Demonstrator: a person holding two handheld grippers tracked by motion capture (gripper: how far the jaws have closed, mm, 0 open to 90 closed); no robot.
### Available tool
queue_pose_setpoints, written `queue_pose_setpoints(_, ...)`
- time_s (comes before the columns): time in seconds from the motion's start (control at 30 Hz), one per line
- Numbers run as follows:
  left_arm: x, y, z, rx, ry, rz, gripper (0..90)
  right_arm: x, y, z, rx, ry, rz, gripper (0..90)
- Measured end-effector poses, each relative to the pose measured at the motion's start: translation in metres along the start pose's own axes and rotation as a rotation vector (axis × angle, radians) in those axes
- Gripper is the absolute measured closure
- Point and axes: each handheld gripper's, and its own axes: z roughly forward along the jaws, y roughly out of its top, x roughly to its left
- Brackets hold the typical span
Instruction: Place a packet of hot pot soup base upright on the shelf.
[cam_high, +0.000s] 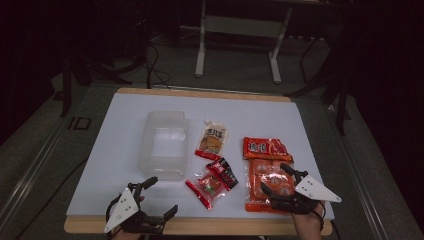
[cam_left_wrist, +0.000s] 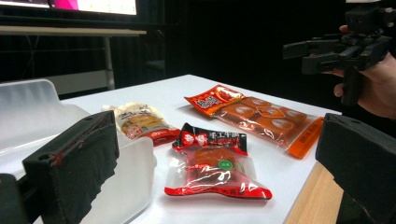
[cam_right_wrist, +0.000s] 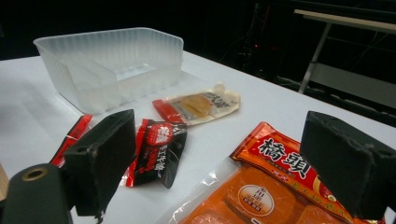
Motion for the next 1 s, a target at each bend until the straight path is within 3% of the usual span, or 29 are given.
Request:
queue_pose_setpoints(0.3, -0.001, 0.000, 0.000, 0.002, 0.004, 0.008, 0.0, 0.004, 0.003, -0.001, 0.010, 0.028, -0.011, 10.9)
queue_pose_setpoints(0.37, 0.000, 0.000, 0.001, 0.010, 0.005, 0.015, 0.0, 0.009, 0.008, -0.004, 0.017, 0.077, 0.011, 10.8)
queue_pose_setpoints(0.53, 0.000, 0.001, 0.000, 0.002, 0.009, 0.016, 0.0, 0.016, 0.019, -0.009, -0.008, 0.111, -0.018, 10.4)
queue_pose_setpoints(0.83, 0.002, 0.000, 0.000, 0.008, 0.013, 0.020, 0.0, 0.024, 0.048, -0.025, -0.077, 0.085, -0.085, 10.4)
queue_pose_setpoints(0.9, 0.002, 0.000, 0.000, 0.010, 0.013, 0.019, 0.0, 0.023, 0.052, -0.025, -0.059, 0.060, -0.112, 10.4)
queue_pose_setpoints(1.0, 0.003, 0.000, 0.000, 0.010, 0.014, 0.017, 0.0, 0.021, 0.057, -0.025, -0.055, 0.059, -0.119, 10.4)
